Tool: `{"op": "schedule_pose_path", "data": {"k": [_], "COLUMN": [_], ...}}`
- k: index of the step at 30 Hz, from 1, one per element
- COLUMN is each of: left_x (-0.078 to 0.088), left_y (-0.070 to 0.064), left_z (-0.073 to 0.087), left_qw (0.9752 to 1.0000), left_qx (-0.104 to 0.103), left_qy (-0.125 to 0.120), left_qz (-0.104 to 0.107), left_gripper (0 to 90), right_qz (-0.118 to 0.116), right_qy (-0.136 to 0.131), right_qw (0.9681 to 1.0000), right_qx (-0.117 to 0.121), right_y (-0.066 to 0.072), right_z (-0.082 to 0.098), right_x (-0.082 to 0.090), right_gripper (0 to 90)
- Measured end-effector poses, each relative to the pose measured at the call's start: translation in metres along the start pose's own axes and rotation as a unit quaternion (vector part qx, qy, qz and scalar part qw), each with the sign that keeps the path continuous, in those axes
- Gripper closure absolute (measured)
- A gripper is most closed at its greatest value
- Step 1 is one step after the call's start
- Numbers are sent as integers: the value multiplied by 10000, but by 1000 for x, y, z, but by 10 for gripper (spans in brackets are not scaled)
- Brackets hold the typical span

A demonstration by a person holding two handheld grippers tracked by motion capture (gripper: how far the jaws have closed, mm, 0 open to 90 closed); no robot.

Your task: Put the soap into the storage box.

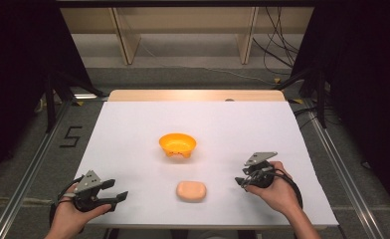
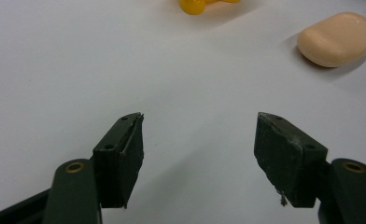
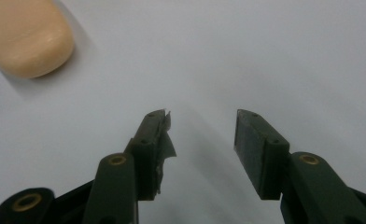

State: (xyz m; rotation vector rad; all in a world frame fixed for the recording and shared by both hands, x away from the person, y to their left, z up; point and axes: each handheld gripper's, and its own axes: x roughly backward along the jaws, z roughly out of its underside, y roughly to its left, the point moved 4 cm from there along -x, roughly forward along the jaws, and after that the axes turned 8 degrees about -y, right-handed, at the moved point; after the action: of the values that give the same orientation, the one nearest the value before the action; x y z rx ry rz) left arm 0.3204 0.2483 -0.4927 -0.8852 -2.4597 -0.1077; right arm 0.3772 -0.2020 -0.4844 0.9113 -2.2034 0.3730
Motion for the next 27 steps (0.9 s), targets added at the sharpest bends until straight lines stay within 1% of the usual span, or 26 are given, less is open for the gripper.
{"op": "schedule_pose_path", "data": {"k": [1, 2, 3, 4, 5, 6, 8, 9, 10, 11, 12, 13, 14, 15, 16, 17, 18, 19, 20, 21, 22, 23, 24, 25, 26, 27], "left_x": [1, 1, 1, 1, 2, 2, 2, 2, 2, 3, 3, 1, 1, 2, 2, 1, 1, 1, 1, 1, 1, 2, 1, 1, 1, 1], "left_y": [1, 1, 1, 1, 0, -1, -1, -2, -2, -1, -1, -3, -3, -2, -2, -2, -2, -2, -2, -2, -2, -2, -3, -3, -3, -2], "left_z": [0, 0, 0, 1, 2, 2, 2, 3, 3, 2, 2, 2, 2, 2, 2, 2, 2, 2, 3, 3, 3, 3, 3, 3, 3, 4], "left_qw": [10000, 10000, 10000, 9999, 10000, 10000, 10000, 10000, 10000, 10000, 10000, 9999, 9999, 10000, 10000, 10000, 10000, 10000, 10000, 10000, 10000, 10000, 10000, 10000, 10000, 9999], "left_qx": [-66, -66, -66, -100, -68, -19, -37, 52, 52, -35, -35, 93, 93, -9, -9, 8, 8, 9, 17, 15, 14, 11, 13, 13, 13, -79], "left_qy": [40, 40, 17, 17, 5, -24, -2, -41, -41, 24, 24, -54, -54, 29, 29, 2, 2, 10, 11, 6, 2, 40, 9, 48, 48, 73], "left_qz": [5, 5, -4, -34, -9, -22, -37, -21, -21, 24, 24, 14, 14, 57, 57, 52, 52, 53, 48, 47, 41, 59, 48, 63, 63, 43], "left_gripper": [328, 327, 326, 326, 326, 325, 325, 325, 325, 324, 324, 324, 324, 324, 324, 324, 324, 324, 324, 324, 324, 324, 323, 323, 323, 323], "right_qz": [17, 17, -203, -236, -345, -480, -635, -767, -767, -832, -832, -970, -959, -969, -969, -983, -995, -995, -1072, -1072, -1083, -1172, -1225, -1237, -1194, -1242], "right_qy": [-66, -66, 61, 123, 210, 322, 541, 621, 621, 776, 776, 841, 882, 897, 897, 977, 1007, 1007, 1093, 1093, 1163, 1165, 1242, 1255, 1242, 1255], "right_qw": [9998, 9998, 9989, 9985, 9972, 9954, 9907, 9873, 9873, 9833, 9833, 9785, 9782, 9762, 9762, 9740, 9732, 9732, 9695, 9695, 9698, 9663, 9653, 9647, 9641, 9618], "right_qx": [162, 162, 412, 469, 629, 761, 1071, 1242, 1242, 1420, 1420, 1617, 1617, 1722, 1722, 1791, 1814, 1814, 1912, 1912, 1850, 1972, 1942, 1956, 2020, 2093], "right_y": [1, 1, 8, 11, 15, 19, 25, 28, 28, 34, 34, 38, 39, 41, 41, 44, 45, 45, 51, 51, 54, 57, 63, 65, 67, 70], "right_z": [-2, -2, -6, -8, -9, -11, -14, -16, -16, -20, -20, -24, -25, -27, -27, -30, -31, -31, -34, -34, -34, -37, -39, -40, -42, -44], "right_x": [-1, -1, -1, -1, -2, -3, -4, -6, -6, -7, -7, -9, -9, -10, -10, -13, -14, -14, -18, -18, -19, -22, -25, -26, -28, -31], "right_gripper": [534, 534, 509, 506, 490, 472, 453, 440, 440, 423, 423, 407, 399, 393, 393, 378, 372, 372, 360, 360, 351, 340, 327, 322, 321, 318]}}
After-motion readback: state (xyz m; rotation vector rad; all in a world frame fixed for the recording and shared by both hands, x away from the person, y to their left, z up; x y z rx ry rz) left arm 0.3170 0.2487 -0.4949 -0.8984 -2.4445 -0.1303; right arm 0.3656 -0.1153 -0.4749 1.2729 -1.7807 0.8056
